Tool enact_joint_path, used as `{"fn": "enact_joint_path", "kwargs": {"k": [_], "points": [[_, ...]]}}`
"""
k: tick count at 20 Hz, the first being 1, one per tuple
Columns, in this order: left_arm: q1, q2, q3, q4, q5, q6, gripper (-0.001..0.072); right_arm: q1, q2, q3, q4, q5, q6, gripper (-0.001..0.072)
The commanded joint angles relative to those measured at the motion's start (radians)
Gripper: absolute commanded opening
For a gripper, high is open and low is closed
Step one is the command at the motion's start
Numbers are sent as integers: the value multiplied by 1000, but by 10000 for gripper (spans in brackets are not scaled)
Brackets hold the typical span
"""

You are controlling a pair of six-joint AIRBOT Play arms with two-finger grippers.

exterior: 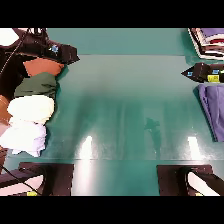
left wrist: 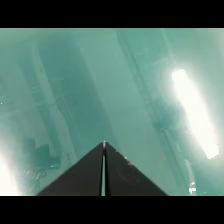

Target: Fold the shirts.

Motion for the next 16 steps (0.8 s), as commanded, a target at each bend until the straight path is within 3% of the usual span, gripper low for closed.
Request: {"fn": "enact_joint_path", "kwargs": {"k": [1, 14, 16], "points": [[0, 0, 0, 0, 1, 0, 24, 2, 0, 1, 1, 2, 0, 15], [0, 0, 0, -22, 11, 2, 24, 2, 0, 1, 0, 0, 0, 15], [1, -1, 0, 15, 58, 24, 29, 2, 0, 1, 0, -1, 0, 15]]}}
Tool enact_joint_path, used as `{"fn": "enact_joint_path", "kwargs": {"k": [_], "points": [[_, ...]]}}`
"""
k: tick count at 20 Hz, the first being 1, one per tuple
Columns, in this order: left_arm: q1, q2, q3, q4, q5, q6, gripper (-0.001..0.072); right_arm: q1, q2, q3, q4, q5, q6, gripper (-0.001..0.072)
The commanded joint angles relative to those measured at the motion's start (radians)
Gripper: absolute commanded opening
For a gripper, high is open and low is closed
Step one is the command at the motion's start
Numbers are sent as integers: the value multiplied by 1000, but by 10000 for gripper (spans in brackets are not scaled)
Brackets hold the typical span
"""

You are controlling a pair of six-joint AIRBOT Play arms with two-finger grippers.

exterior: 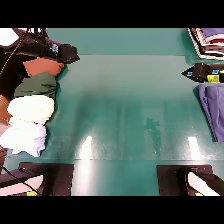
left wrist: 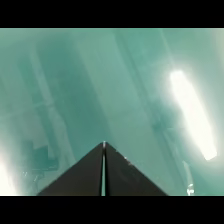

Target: Fold the shirts.

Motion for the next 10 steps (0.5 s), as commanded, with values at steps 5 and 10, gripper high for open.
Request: {"fn": "enact_joint_path", "kwargs": {"k": [5, 10], "points": [[11, -19, 0, 474, 228, -55, 580, 1, 0, 1, 0, -2, 0, 15], [172, -207, 0, 545, 323, -143, 580, 1, 0, 1, 0, -7, 0, 15]]}}
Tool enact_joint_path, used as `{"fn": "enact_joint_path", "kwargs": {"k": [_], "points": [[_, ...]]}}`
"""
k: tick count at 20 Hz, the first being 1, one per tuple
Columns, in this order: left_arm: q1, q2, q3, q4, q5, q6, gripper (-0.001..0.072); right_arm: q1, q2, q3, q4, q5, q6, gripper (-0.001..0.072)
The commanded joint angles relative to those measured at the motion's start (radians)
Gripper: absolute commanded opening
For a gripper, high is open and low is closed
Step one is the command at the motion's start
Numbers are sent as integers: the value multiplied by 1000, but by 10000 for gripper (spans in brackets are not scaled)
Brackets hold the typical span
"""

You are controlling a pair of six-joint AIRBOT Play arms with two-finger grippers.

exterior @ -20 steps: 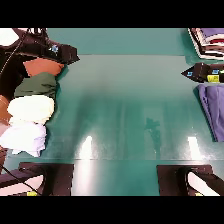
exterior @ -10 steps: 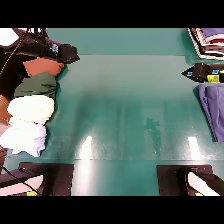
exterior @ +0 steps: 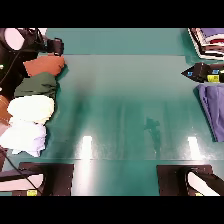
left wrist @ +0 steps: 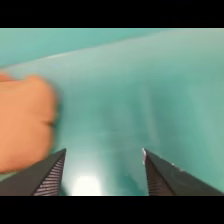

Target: Fold the shirts.

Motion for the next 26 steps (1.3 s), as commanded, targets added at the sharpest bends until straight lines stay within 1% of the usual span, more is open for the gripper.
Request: {"fn": "enact_joint_path", "kwargs": {"k": [1, 6, 11, 12, 13, 15, 16, 17, 18, 19, 22, 25, 26], "points": [[108, -142, 0, 79, 85, -78, 580, 1, 0, 1, 1, -4, 0, 15], [215, -346, 1, 72, 190, -81, 580, 2, 0, 1, 1, -4, 0, 15], [253, -424, 3, 74, 266, -80, 580, 2, 0, 1, 0, 0, 0, 15], [253, -430, 3, 74, 275, -80, 560, 2, 0, 1, 0, -3, 0, 15], [253, -433, 3, 74, 283, -80, 475, 2, 0, 1, 0, -4, 0, 15], [253, -433, 3, 74, 296, -80, 268, 2, 0, 1, 1, -3, 0, 15], [253, -433, 5, 74, 298, -80, 210, 2, 0, 1, 1, -3, 0, 15], [253, -433, 9, 74, 288, -80, 96, 2, 0, 1, 1, -2, 0, 15], [253, -433, 18, 74, 271, -79, 24, 2, 0, 1, 1, 0, 0, 15], [253, -433, 29, 74, 253, -80, 24, 2, 0, 1, 2, 3, 0, 15], [253, -423, 159, 73, 115, -80, 23, 2, 1, 1, 10, -1, 0, 15], [241, -304, 302, 58, 85, -70, 23, 2, 9, 1, 43, -43, 0, 14], [231, -245, 352, 53, 67, -35, 22, 2, 17, 1, 68, -78, 0, 14]]}}
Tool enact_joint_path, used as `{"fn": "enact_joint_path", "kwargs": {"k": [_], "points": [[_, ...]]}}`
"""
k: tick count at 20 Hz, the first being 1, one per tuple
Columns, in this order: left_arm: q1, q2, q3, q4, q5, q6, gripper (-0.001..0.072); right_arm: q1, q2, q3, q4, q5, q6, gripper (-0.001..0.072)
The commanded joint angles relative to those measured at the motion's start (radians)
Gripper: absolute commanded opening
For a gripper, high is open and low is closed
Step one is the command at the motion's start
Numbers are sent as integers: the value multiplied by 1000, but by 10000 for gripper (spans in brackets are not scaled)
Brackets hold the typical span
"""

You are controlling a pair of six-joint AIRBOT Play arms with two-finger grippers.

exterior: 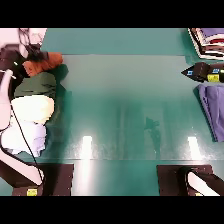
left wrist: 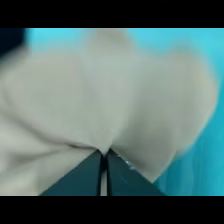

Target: Fold the shirts.

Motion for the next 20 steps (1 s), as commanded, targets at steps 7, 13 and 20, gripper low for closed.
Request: {"fn": "enact_joint_path", "kwargs": {"k": [7, 13, 20], "points": [[-208, 519, 191, -23, -333, 140, 21, -3, 147, 2, 60, -245, -2, 14], [-578, 566, 10, -27, -547, 33, 21, -3, 235, 2, 60, -248, -1, 14], [-889, 470, -348, -108, -339, -1, 541, -3, 245, 1, 60, -181, -1, 14]]}}
